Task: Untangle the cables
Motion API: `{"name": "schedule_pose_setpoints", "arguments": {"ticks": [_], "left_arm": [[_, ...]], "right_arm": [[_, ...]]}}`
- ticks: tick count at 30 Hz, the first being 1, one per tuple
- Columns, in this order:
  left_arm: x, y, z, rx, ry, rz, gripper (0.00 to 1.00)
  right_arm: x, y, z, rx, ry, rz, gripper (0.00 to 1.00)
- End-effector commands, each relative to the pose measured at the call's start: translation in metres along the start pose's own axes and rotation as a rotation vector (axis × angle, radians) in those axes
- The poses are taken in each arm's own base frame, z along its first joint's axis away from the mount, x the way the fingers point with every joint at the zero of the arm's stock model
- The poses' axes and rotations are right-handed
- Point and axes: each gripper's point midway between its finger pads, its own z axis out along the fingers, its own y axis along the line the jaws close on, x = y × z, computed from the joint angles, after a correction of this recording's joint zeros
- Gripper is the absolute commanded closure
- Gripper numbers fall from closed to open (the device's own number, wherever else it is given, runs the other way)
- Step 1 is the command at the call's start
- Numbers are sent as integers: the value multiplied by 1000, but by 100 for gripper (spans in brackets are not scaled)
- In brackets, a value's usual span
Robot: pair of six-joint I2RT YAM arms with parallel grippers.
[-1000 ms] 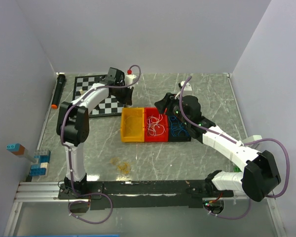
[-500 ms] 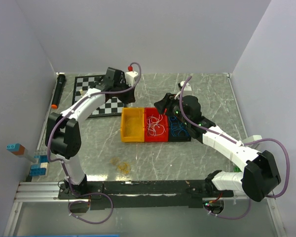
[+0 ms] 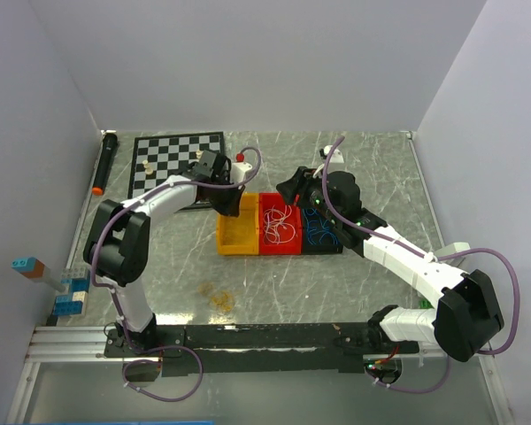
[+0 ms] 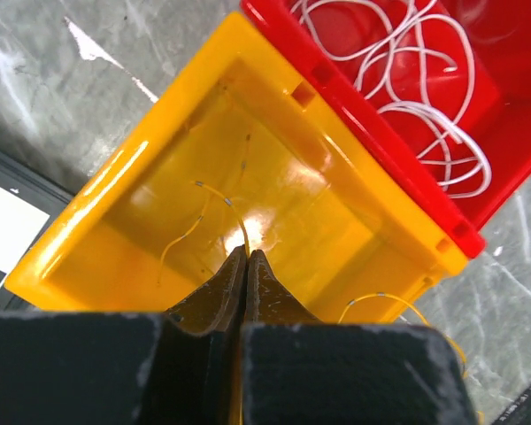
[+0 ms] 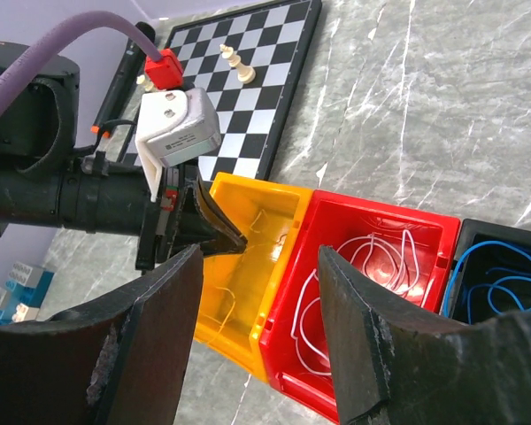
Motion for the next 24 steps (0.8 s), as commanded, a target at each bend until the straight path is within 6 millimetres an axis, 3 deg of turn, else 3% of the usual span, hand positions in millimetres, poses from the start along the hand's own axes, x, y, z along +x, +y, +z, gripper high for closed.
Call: {"name": "schedule_pose_setpoints", "arguments": {"ticks": [1,4,11,14,18,19,21,22,24], "left_arm": [[-22,7,-3,-47,-67,62,96],[-23,13,6,-57,-48,50,92],[-44,18,4,-65,-68,32,58],[-49,14,-4,-57,-72,33,52],[-55,8,-21,-57,-83,32,42],[-59,6,-28,-62,-89,40,25],[-66,6,-42,-82,-98,48,19],[-71,8,-52,-100,-109,49,3],[-83,11,-72,-132,-145,51,4]], "right_arm": [[-8,0,0,-5,-37,6,39],[-6,0,2,-8,-33,9,39],[-3,0,2,-10,-25,12,39],[-4,1,-1,-13,-27,13,39],[-7,3,-5,-18,-31,11,39],[-8,3,-6,-18,-33,10,39],[-11,5,-8,-23,-37,8,39],[-13,6,-9,-24,-40,7,39],[-17,9,-11,-31,-45,4,39]]}}
